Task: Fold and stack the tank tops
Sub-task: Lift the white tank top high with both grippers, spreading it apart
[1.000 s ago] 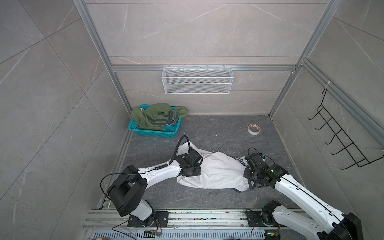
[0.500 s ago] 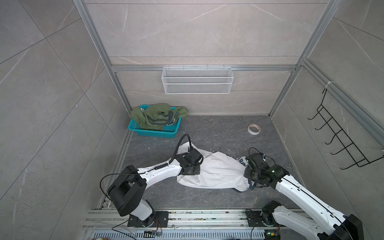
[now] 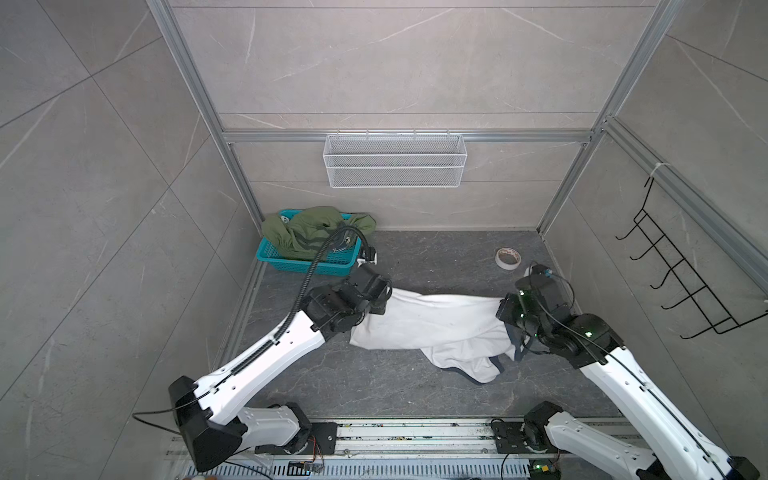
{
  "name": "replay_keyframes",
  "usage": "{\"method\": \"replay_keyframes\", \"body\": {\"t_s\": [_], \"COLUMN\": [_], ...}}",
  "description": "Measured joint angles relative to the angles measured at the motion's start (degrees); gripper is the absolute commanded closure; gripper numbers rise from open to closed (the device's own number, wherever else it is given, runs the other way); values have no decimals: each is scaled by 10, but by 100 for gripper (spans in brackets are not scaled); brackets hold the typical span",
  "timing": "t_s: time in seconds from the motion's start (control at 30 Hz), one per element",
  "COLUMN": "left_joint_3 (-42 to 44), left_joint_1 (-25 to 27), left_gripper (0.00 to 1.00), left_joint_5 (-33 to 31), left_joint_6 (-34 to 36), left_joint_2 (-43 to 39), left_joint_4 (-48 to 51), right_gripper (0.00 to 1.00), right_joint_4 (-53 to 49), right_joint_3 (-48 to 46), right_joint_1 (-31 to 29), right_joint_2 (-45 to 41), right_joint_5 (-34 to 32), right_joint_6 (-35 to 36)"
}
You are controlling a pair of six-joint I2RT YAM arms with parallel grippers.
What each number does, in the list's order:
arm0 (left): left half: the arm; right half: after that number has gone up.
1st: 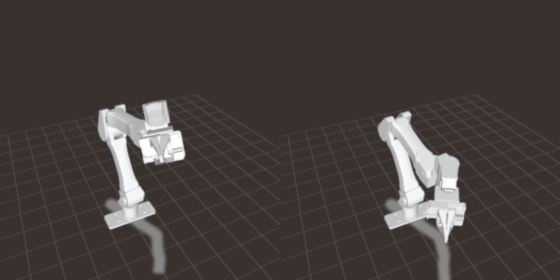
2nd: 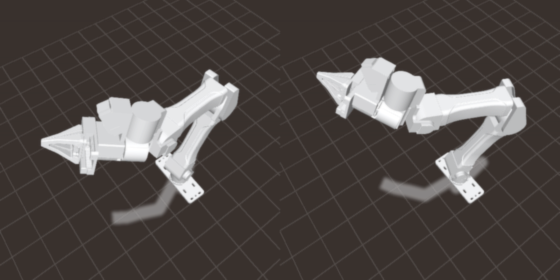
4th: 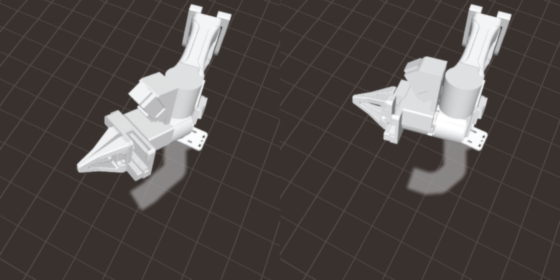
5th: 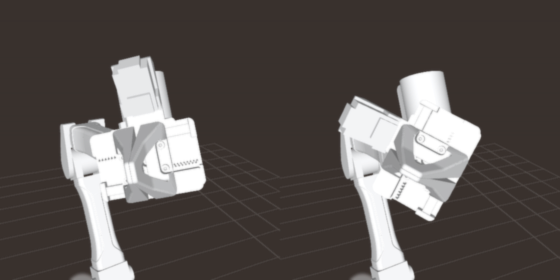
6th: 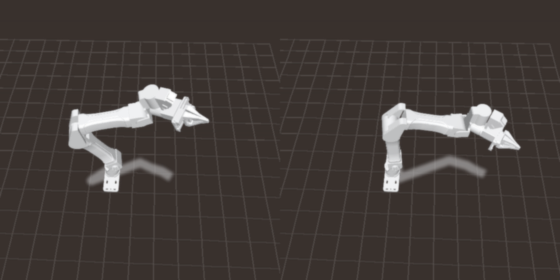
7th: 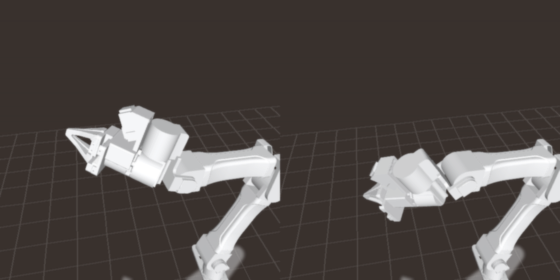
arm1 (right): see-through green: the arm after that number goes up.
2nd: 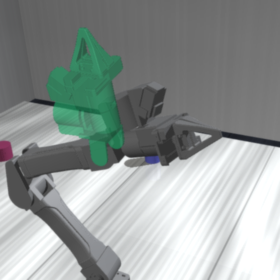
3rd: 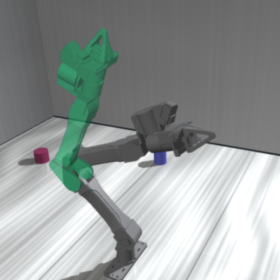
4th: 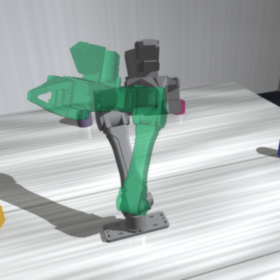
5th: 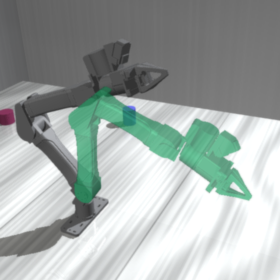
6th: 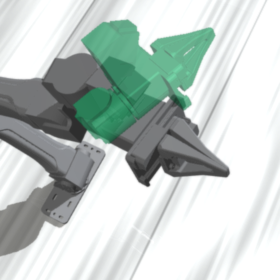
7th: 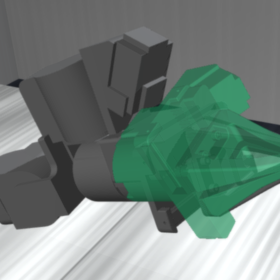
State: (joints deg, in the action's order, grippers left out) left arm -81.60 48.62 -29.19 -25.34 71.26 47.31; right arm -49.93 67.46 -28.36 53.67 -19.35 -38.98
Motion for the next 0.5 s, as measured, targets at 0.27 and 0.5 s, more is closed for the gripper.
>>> {"method": "replay_keyframes", "body": {"t_s": [0.27,0.5], "left_joint_3": [-246,-343], "left_joint_1": [2,6], "left_gripper": [100,100], "left_joint_5": [-40,52], "left_joint_6": [130,165], "left_joint_2": [-73,-138], "left_joint_4": [50,80], "right_gripper": [100,100], "right_joint_4": [4,-23], "right_joint_3": [289,459], "right_joint_1": [0,-3], "right_joint_2": [33,46], "right_joint_5": [66,195], "right_joint_6": [114,161]}}
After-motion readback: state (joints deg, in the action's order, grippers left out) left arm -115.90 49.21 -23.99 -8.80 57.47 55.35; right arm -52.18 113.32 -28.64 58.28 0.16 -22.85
